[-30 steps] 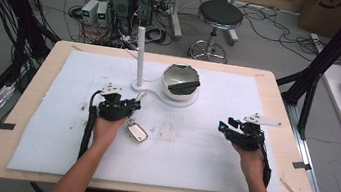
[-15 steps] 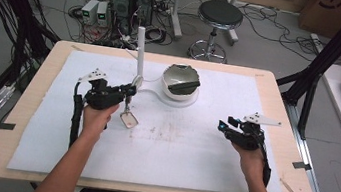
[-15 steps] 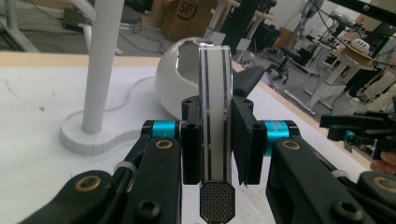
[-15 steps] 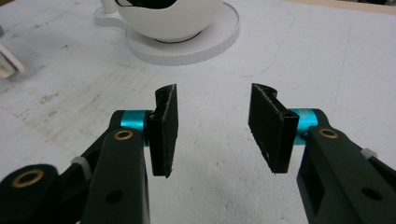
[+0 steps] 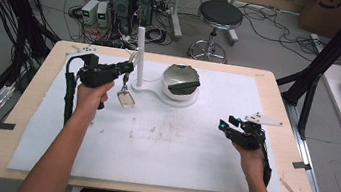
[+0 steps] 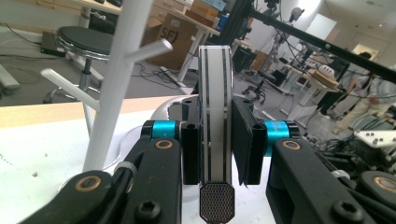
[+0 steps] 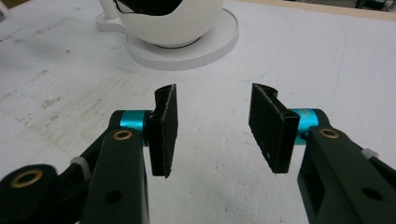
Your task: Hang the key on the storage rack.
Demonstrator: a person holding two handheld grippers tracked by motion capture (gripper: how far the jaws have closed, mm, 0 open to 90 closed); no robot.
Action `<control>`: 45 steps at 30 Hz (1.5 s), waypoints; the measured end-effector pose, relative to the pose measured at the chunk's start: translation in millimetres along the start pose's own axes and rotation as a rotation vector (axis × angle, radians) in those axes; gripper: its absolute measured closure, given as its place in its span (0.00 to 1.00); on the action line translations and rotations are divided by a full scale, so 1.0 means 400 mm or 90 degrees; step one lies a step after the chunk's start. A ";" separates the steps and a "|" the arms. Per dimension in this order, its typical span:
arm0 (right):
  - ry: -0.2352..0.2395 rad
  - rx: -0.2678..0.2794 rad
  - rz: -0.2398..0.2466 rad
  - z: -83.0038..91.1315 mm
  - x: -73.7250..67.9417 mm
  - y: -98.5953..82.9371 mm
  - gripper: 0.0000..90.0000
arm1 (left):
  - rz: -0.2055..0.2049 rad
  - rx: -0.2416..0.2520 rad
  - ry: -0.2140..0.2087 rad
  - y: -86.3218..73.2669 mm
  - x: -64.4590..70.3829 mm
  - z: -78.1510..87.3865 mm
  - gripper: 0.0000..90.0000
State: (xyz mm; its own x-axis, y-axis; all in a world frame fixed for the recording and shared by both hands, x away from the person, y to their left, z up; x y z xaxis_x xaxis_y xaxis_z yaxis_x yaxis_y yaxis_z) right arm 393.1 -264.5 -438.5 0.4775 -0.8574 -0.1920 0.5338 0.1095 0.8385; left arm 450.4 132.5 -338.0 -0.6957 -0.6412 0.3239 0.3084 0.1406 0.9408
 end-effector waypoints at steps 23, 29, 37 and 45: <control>0.007 -0.003 0.003 -0.005 -0.004 -0.002 0.59 | 0.107 -0.001 -0.059 0.028 -0.082 -0.068 0.83; 0.009 -0.003 0.003 -0.004 -0.004 -0.003 0.59 | 0.117 -0.010 -0.054 0.018 -0.096 -0.074 0.83; 0.011 -0.006 0.004 -0.005 -0.005 -0.004 0.59 | 0.127 -0.009 -0.032 0.008 -0.110 -0.088 0.82; 0.009 -0.004 0.006 -0.002 -0.002 -0.004 0.59 | 0.083 -0.058 0.041 -0.007 -0.125 -0.081 0.75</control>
State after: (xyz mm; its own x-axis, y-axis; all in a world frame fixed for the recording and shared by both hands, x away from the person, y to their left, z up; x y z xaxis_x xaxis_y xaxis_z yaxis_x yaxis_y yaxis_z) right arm 392.5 -263.5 -439.9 0.4925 -0.8489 -0.1918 0.5332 0.1201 0.8374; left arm 505.4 140.0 -360.1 -0.6034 -0.6694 0.4334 0.4530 0.1595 0.8771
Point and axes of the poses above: each handheld gripper's, and its own axes: z roughly backward along the jaws, y roughly out of its top, x roughly to its right, the point moved 7 cm from there along -z, roughly forward along the jaws, and after that the axes turned 6 degrees about -z, right-handed, at the moved point
